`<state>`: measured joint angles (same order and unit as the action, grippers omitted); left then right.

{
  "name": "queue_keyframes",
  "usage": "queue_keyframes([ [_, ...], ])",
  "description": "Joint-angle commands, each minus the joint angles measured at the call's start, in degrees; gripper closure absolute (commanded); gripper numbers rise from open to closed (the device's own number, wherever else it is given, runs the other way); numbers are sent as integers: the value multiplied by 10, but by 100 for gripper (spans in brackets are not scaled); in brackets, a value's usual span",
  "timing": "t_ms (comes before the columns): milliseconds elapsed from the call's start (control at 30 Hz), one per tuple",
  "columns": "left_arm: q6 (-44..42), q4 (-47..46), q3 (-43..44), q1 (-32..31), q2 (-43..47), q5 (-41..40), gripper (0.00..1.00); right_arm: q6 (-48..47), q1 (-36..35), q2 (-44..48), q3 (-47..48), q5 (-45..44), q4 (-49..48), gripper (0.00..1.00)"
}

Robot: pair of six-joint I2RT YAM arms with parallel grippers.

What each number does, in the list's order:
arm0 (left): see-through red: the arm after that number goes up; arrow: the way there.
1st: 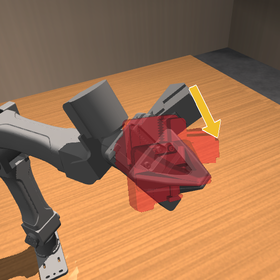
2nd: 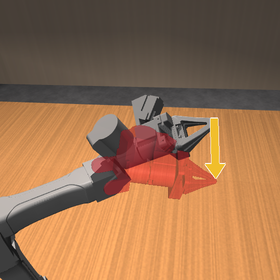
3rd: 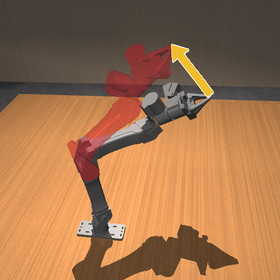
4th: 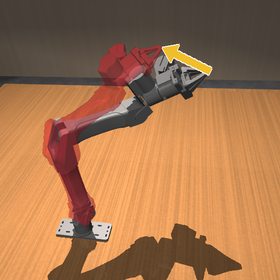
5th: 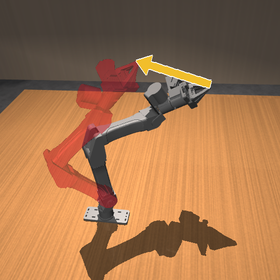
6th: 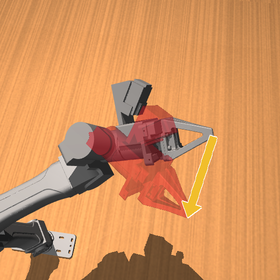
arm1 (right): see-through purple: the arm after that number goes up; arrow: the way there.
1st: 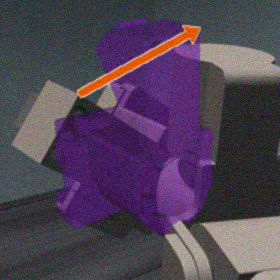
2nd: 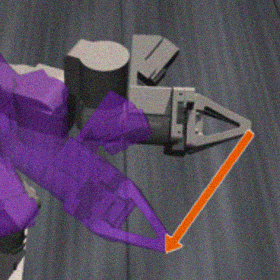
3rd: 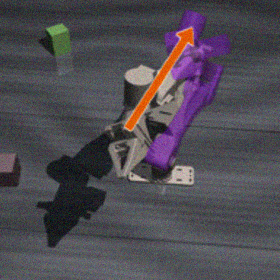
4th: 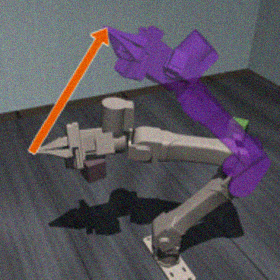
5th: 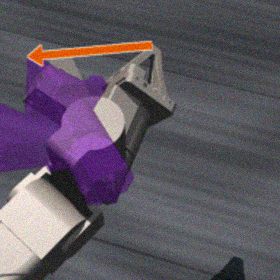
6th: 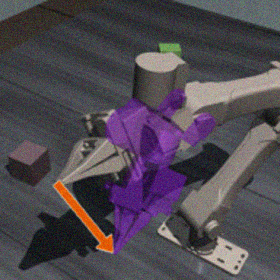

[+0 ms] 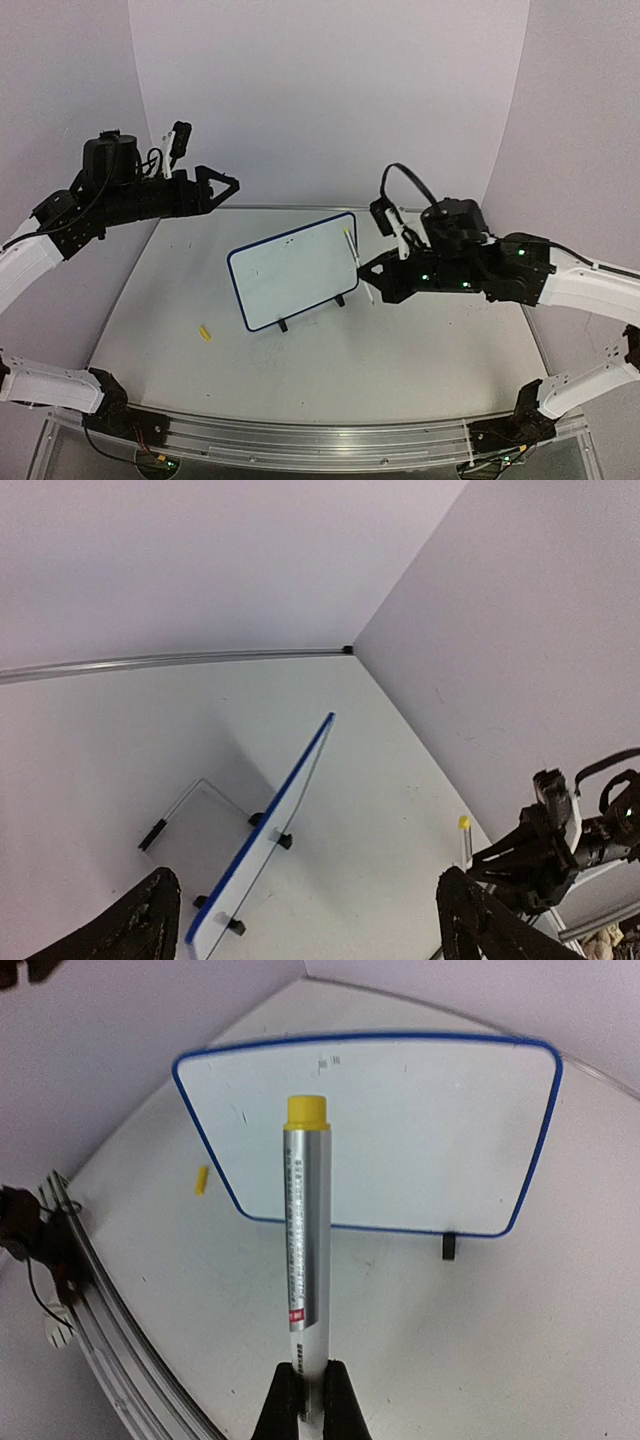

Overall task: Write a sentence on the whiteboard
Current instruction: Pass from the right arm to the left

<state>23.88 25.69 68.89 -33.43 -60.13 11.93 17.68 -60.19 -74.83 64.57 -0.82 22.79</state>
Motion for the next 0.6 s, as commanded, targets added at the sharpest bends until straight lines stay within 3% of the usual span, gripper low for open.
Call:
queue_keyframes([
  [0,-5,-104,39,-72,-53,34,12,65,-1,57,-23,-59,-155,100],
  [167,-36,-161,63,-145,-105,91,11,101,-1,57,-40,-58,-321,100],
  [267,-31,-200,68,-155,-127,146,10,114,-1,40,-39,-33,-392,100],
  [467,5,-254,58,-163,-169,207,11,135,-1,11,-23,3,-444,100],
  [567,6,-254,61,-163,-184,213,22,142,-1,2,-15,21,-447,100],
])
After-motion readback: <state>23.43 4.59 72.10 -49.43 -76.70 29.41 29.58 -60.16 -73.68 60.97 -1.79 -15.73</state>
